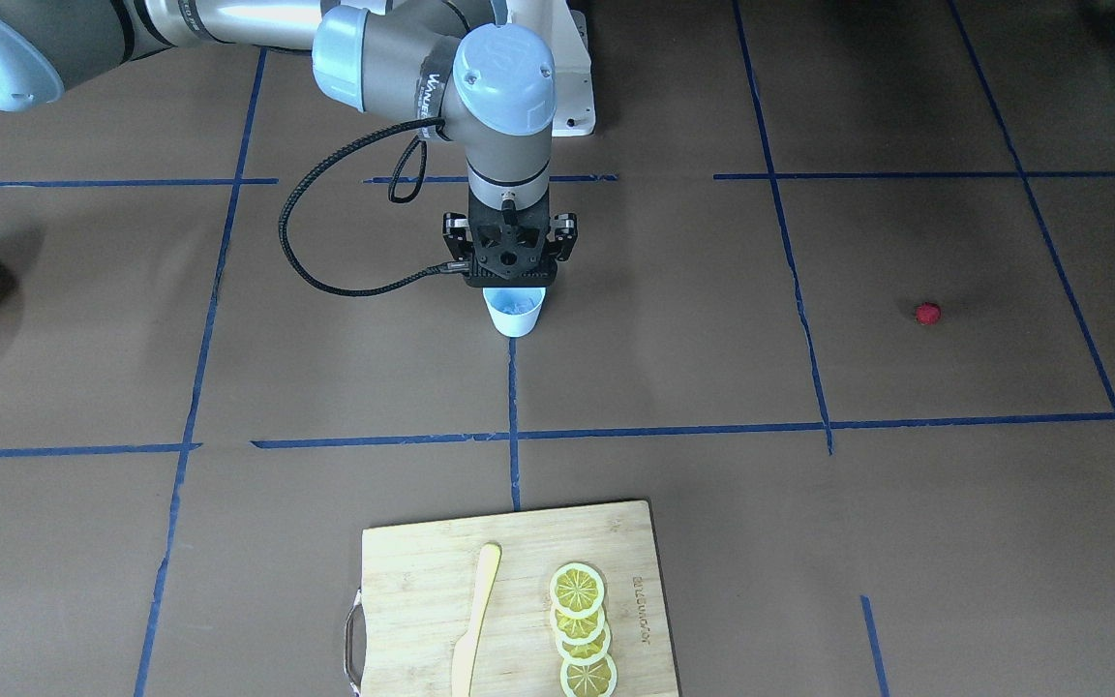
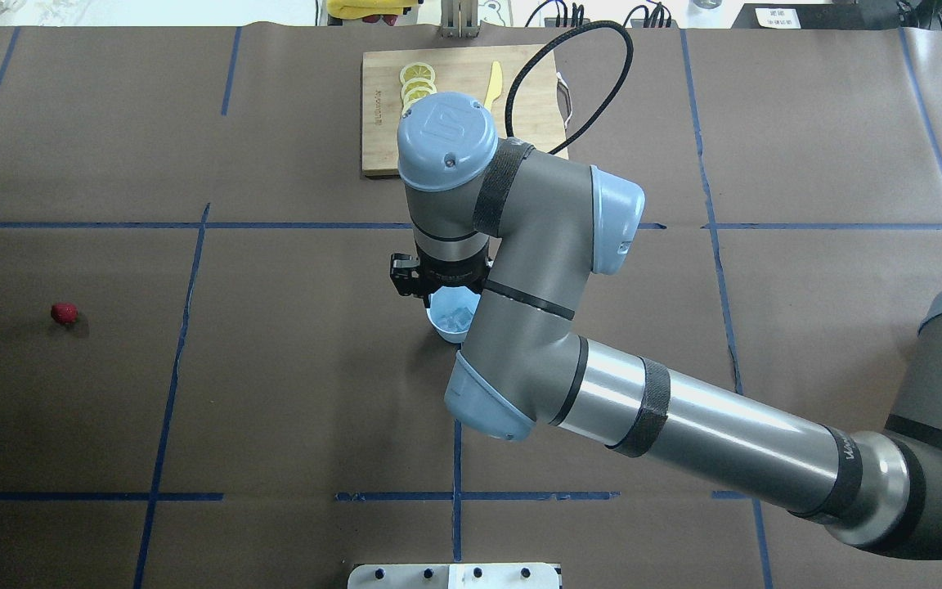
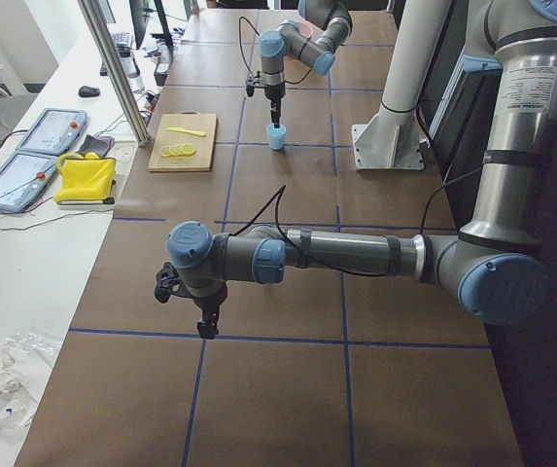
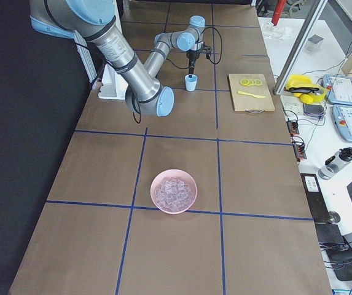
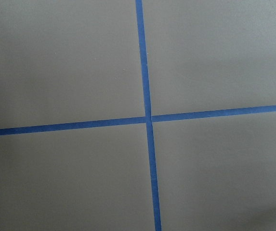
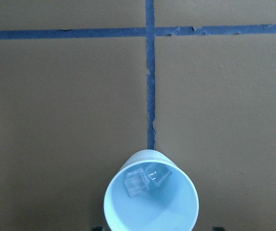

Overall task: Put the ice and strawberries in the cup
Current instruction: 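Open the right gripper to drop the ice cube into the cup, then move the right gripper back toward the pink ice bowl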

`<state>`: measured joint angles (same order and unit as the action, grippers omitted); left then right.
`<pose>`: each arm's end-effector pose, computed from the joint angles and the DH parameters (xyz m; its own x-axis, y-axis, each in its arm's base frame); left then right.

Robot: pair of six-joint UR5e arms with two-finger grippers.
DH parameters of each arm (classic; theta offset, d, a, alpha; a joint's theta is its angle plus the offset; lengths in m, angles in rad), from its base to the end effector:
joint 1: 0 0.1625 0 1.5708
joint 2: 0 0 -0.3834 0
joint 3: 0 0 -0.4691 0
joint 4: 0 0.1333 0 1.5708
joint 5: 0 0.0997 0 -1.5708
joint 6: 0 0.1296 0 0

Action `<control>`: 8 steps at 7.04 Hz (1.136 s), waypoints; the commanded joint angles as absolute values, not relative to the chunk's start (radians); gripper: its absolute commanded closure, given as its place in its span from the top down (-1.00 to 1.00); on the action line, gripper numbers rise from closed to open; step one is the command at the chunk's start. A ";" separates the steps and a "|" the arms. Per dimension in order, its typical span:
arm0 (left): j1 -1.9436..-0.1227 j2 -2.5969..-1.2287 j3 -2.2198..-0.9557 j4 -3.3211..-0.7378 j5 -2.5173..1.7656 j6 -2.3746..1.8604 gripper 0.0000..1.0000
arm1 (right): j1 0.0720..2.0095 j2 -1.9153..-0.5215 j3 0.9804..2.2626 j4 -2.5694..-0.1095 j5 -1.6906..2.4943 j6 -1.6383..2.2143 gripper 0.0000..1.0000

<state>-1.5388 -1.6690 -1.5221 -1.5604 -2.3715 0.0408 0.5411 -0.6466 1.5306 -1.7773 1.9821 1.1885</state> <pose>-0.0208 -0.6102 0.6071 0.6931 0.0910 -0.7151 -0.0603 0.9958 0.0683 -0.6057 -0.4590 0.0608 0.7156 0.0311 0.6978 0.0104 0.9984 -0.0552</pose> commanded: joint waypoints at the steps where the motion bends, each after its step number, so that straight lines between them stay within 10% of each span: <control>1: -1.522 -1.672 -1.526 -1.563 -2.370 0.020 1.00 | 0.616 -0.678 1.637 -1.831 2.005 1.168 0.99; 4: -1.494 -1.700 -1.511 -1.588 -2.368 0.018 1.00 | 0.847 -0.981 2.041 -1.971 2.137 0.851 0.99; 8: -1.493 -1.701 -1.523 -1.586 -2.365 0.020 1.00 | 1.220 -1.465 2.163 -1.944 2.241 0.311 0.99</control>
